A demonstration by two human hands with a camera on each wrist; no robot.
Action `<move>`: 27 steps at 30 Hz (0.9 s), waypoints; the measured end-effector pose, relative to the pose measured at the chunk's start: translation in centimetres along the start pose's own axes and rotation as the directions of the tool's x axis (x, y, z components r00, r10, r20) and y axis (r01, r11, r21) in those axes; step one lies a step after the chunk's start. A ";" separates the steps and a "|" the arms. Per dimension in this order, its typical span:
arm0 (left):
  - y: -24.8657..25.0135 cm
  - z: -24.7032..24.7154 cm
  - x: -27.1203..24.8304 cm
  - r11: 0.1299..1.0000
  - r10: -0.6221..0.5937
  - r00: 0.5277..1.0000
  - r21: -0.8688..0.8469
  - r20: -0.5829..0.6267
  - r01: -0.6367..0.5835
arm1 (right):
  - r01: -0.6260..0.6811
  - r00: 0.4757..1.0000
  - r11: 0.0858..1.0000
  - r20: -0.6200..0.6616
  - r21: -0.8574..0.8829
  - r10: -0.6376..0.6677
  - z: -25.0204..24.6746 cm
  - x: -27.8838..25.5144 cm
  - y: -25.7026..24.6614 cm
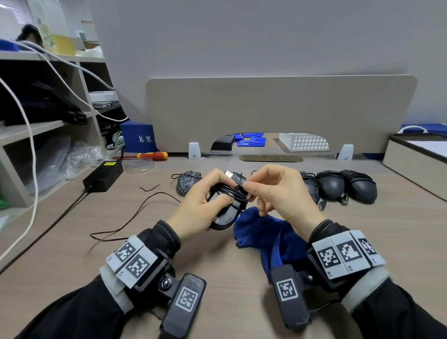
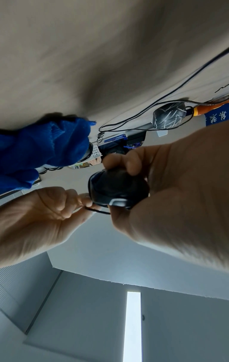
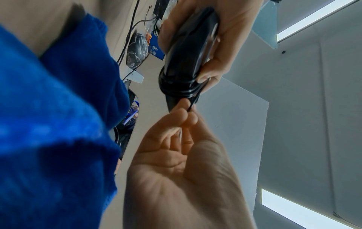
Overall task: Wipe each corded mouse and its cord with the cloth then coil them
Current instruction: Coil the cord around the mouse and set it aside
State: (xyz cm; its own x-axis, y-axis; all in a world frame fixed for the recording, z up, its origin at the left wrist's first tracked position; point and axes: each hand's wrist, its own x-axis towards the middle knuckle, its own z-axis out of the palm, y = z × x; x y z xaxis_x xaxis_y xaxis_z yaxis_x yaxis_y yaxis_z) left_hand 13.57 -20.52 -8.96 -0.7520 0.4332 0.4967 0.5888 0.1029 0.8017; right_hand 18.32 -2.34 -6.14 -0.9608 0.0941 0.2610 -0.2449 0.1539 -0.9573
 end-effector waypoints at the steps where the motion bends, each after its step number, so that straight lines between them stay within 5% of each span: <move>1: 0.0 0.0 -0.1 1.000 0.005 1.000 0.006 0.017 -0.005 | 0.015 1.000 1.000 -0.002 -0.023 -0.015 0.0 0.0 0.0; 7: 0.2 0.2 -0.1 0.999 0.027 0.998 0.040 0.051 -0.029 | 0.015 0.998 0.998 -0.067 -0.060 -0.019 0.3 0.4 0.7; 18: 0.6 0.8 -0.4 0.997 0.014 0.987 0.067 0.159 -0.025 | 0.106 0.994 0.982 0.020 -0.158 -0.104 0.6 0.7 1.1; 27: 1.2 1.1 -0.5 0.991 0.047 0.996 0.123 0.082 -0.057 | 0.244 0.966 0.952 -0.042 -0.185 -0.255 0.8 0.8 1.2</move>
State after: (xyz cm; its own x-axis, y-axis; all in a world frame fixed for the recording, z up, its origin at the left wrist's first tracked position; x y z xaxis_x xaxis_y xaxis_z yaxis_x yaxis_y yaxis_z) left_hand 14.96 -19.59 -8.63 -0.6966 0.5095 0.5051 0.6627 0.1871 0.7252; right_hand 17.20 -2.82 -7.14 -0.8601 0.0927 0.5016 -0.4431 0.3512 -0.8248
